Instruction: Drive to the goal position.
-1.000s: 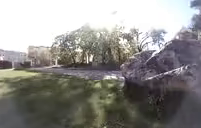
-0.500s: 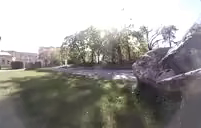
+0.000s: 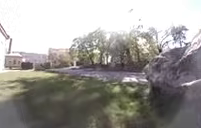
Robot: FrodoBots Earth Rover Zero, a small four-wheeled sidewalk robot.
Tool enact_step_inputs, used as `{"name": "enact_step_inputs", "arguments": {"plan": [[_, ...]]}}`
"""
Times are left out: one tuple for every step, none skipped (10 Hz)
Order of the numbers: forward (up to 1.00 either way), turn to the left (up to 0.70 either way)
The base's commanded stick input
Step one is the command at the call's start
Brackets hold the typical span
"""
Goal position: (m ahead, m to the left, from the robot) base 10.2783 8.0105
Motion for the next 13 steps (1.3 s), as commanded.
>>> {"name": "enact_step_inputs", "arguments": {"plan": [[0.43, 0.43], [0.43, 0.43], [0.43, 0.43], [0.43, 0.43], [0.43, 0.43], [0.43, 0.43], [0.43, 0.43], [0.43, 0.43], [0.43, 0.43], [0.43, 0.43], [0.43, 0.43], [0.43, 0.43], [0.43, 0.43]]}}
